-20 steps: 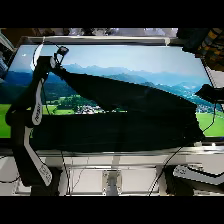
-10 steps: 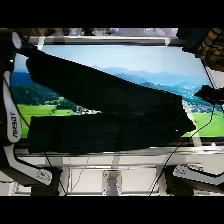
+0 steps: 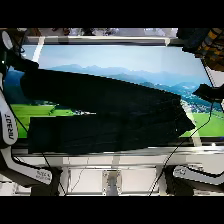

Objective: Fold the clothes and pants, and hang the long-sleeved shirts on hangers.

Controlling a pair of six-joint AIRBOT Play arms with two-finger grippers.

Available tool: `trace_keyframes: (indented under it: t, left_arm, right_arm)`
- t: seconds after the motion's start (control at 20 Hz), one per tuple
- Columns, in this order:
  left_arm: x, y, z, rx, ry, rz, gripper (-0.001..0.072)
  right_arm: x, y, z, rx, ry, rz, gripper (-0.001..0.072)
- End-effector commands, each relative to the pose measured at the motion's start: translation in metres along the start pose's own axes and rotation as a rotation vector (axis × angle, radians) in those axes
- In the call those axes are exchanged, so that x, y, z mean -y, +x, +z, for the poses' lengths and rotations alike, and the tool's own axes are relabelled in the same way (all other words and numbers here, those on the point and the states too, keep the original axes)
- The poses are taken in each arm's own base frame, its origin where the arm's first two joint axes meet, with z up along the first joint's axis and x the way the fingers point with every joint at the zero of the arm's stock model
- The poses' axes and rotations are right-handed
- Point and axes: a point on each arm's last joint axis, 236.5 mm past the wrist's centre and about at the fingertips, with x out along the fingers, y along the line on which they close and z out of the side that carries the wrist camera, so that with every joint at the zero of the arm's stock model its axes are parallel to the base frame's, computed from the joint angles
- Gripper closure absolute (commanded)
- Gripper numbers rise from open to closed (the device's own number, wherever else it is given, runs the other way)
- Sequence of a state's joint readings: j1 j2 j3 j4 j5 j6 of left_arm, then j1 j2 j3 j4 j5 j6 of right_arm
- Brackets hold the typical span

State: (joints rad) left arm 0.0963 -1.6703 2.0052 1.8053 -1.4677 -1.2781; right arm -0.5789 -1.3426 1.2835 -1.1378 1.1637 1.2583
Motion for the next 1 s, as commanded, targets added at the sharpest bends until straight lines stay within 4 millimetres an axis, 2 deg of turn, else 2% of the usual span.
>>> trace_keyframes:
  t: [0.0, 0.2, 0.3, 0.45, 0.65, 0.7, 0.75, 0.8, 0.85, 0.95]
  left_arm:
    - [-0.008, 0.054, -0.024, -0.126, -0.071, -0.016, 0.0677]
    - [-0.014, 0.108, -0.044, -0.218, -0.097, -0.030, 0.0677]
    - [-0.014, 0.125, -0.042, -0.208, -0.092, -0.028, 0.0677]
    - [-0.012, 0.137, -0.023, -0.136, -0.086, -0.020, 0.0677]
    - [-0.011, 0.138, -0.006, -0.070, -0.082, -0.013, 0.0677]
    - [-0.010, 0.138, -0.005, -0.065, -0.084, -0.018, 0.0677]
    - [-0.009, 0.138, -0.005, -0.064, -0.086, -0.022, 0.0676]
    - [-0.009, 0.138, -0.005, -0.064, -0.086, -0.022, 0.0677]
    - [-0.010, 0.138, -0.005, -0.064, -0.087, -0.022, 0.0677]
    - [-0.011, 0.139, -0.006, -0.065, -0.110, -0.021, 0.0677]
  right_arm:
    - [0.001, 0.024, 0.020, 0.063, 0.014, -0.043, 0.0322]
    - [0.004, 0.100, -0.005, -0.069, 0.084, -0.041, 0.0325]
    - [0.009, 0.135, -0.018, -0.118, 0.124, -0.046, 0.0327]
    - [0.005, 0.169, -0.025, -0.129, 0.153, -0.030, 0.0328]
    - [-0.010, 0.189, -0.017, -0.095, 0.126, -0.021, 0.0340]
    - [-0.015, 0.191, -0.015, -0.095, 0.116, -0.016, 0.0401]
    - [-0.020, 0.192, -0.011, -0.089, 0.103, -0.011, 0.0516]
    - [-0.026, 0.193, -0.005, -0.079, 0.091, -0.006, 0.0679]
    - [-0.031, 0.191, 0.003, -0.061, 0.080, -0.001, 0.0682]
    - [-0.036, 0.180, 0.033, 0.008, 0.065, 0.005, 0.0683]
